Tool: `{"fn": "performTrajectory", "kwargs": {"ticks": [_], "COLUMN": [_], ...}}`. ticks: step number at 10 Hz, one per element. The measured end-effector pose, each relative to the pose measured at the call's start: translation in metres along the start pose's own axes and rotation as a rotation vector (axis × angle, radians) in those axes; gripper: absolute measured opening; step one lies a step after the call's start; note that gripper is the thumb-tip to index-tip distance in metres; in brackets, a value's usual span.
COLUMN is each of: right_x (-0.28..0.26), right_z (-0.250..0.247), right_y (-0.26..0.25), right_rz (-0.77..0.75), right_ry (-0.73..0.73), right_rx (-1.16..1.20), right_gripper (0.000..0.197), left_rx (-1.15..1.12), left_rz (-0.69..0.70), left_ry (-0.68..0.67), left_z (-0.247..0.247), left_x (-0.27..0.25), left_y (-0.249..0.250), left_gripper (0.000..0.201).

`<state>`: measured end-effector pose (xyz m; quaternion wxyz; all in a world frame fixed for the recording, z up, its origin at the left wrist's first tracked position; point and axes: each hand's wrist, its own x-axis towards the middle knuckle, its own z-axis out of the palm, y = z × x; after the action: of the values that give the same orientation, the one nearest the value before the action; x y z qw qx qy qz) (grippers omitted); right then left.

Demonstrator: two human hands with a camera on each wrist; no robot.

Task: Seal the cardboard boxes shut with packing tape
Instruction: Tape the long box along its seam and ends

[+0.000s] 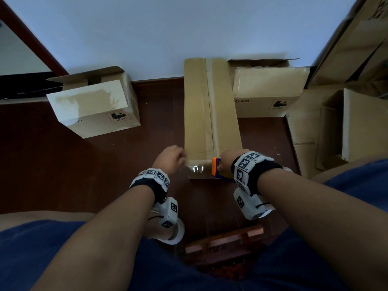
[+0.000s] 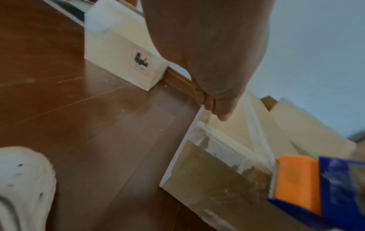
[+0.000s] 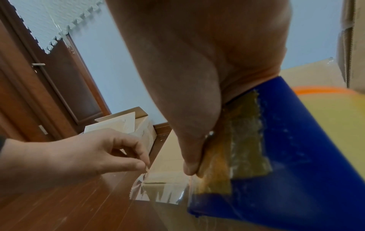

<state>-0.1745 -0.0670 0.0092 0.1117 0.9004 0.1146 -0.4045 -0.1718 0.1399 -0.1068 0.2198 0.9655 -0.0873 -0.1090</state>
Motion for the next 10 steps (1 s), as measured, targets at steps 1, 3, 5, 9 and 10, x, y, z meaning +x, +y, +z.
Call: {"fn": "performTrajectory", "kwargs": {"ticks": [1,3,5,9,10], "right_x": [0.002,0.002,0.012,0.018,0.019], "right_z": [0.008,0.013,0.017,0.004,0.003], "right_y": [0.005,0.006,0.012,0.017,0.018], "right_rz": [-0.019,0.015,0.023,0.032,0.018], "right_ry": [0.116,0.17,0.156,-0.013,-0.016], "right_rx": [0.136,0.227,0.217,0.159,0.147], "right_gripper": [0.037,0.036,0.034,0.031,0.031], "left_rx": [0.068,0.111,0.13,0.225,0.247], "left_rz": [0.184,0.243,0.243,0.252,0.203], "left_ry": [-0.133,-0.215,-0.208,-0.352,-0.378], "left_z": [0.003,0.021,0.028,0.027,0.026], "left_x": [0.007,0.018,0.022,0.04,0.043], "left_y": [0.018,0.026,0.023,0.027,0.038], "left_gripper": [0.01,0.01,0.016,0.028,0.032]}}
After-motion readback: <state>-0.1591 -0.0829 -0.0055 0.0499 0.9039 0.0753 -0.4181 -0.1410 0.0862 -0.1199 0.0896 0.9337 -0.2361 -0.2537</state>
